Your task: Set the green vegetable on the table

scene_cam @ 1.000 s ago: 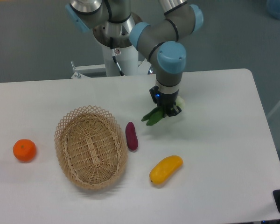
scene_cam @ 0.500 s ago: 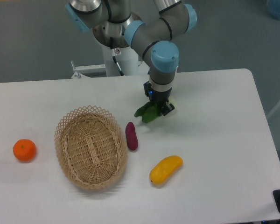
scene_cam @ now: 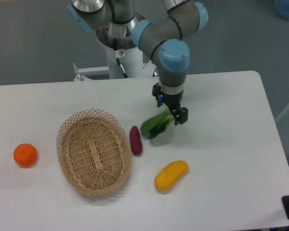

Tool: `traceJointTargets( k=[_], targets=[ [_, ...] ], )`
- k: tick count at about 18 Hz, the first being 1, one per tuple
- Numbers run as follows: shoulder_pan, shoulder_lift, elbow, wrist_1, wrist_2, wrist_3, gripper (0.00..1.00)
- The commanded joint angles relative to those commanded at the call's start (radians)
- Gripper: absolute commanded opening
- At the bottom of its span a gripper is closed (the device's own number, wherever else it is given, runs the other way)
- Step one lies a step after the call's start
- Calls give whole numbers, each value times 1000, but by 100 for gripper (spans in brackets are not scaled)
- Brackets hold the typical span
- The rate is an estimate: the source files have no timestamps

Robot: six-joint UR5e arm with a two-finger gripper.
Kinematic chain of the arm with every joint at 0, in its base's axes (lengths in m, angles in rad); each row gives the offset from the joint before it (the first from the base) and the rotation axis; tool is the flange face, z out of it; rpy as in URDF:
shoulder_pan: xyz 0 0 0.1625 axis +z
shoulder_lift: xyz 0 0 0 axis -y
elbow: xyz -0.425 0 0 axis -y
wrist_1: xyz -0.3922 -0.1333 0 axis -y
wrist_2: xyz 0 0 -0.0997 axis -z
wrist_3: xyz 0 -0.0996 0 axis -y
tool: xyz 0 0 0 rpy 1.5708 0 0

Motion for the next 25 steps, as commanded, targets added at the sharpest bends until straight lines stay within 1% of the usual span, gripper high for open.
traceJointTargets(
  k=[5, 6, 7, 8, 11, 13, 14, 16, 19, 25],
  targets=[
    [6, -112, 178, -8, -2, -74, 100],
    [6, -126, 207, -12, -2, -74, 100],
    [8, -138, 236, -32, -2, -75, 100],
    [8, -152, 270, -61, -2, -75, 100],
    [18, -203, 390, -188, -2, -78, 100],
    [21, -247, 474, -265, -2, -95, 100],
    [21, -267, 509, -293, -2, -104, 100],
    [21, -302, 566, -327, -2, -124, 100],
    [26, -338, 609, -344, -2, -133, 100],
    [31, -356, 615, -348, 12, -147, 100]
  ],
)
